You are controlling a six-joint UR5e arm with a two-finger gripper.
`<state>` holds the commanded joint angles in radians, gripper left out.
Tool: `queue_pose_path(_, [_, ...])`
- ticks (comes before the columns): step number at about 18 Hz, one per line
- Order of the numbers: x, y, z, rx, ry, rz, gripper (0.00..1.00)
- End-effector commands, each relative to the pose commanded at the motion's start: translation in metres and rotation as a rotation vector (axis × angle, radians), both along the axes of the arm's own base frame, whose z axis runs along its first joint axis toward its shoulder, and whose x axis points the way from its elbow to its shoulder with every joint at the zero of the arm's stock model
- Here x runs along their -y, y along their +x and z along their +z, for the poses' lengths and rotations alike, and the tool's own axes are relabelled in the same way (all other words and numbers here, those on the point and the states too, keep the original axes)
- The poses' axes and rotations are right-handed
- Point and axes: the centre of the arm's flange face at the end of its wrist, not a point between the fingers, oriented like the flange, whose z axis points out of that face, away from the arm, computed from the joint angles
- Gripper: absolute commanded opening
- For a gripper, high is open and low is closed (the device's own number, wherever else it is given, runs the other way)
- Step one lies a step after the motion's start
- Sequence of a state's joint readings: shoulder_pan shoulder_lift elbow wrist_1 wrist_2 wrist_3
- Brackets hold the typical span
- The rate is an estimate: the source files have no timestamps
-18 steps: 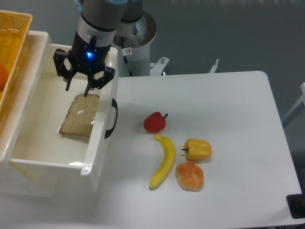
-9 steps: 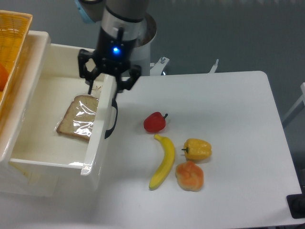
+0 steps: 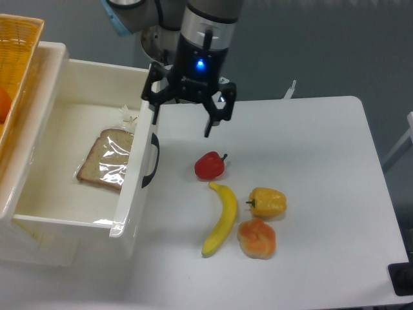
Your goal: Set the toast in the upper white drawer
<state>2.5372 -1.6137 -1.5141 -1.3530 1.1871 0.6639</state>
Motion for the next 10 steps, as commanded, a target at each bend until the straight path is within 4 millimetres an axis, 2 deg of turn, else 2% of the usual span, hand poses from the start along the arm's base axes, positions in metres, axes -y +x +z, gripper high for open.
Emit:
queue_pose_path(6, [0.005,-0.022,-0.031,-0.133,-0.172,-0.165,1.00])
queue_pose_path(10, [0.006,-0.032,-0.046,-0.146,-0.242,-0.171,1.00])
